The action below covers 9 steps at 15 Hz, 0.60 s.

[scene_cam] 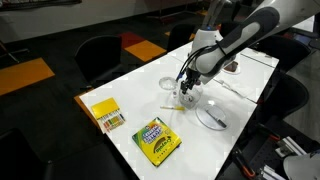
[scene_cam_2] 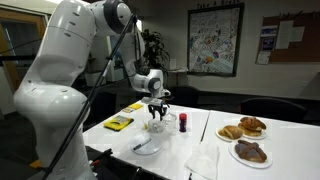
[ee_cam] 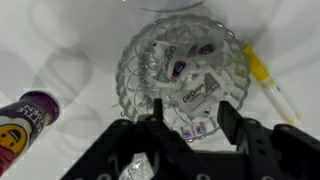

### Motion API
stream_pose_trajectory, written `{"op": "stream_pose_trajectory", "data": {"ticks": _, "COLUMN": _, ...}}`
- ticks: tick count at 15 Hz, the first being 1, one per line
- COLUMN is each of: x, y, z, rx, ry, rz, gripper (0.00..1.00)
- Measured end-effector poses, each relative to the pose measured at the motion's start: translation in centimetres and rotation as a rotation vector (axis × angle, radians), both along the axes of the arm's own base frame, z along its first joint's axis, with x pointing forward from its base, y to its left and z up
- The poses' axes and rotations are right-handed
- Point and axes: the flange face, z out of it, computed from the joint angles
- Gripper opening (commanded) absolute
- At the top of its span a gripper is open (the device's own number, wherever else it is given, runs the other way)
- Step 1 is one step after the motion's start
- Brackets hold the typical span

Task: Pick up the paper from the bowl and put it on the table

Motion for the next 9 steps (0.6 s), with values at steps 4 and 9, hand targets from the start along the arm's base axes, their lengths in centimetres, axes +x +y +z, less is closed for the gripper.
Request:
{"op": "stream_pose_trajectory", "data": {"ticks": 4, "x": 0.3, "y": 0.9, "z": -1.2, "rx": 0.011, "ry": 0.013, "rz": 0.010, "gripper": 0.65}}
{"op": "stream_pose_trajectory", "data": {"ticks": 9, "x": 0.4, "y": 2.5, "z": -2.3, "rx": 0.026, "ry": 0.026, "rz": 0.026, "gripper": 0.59}}
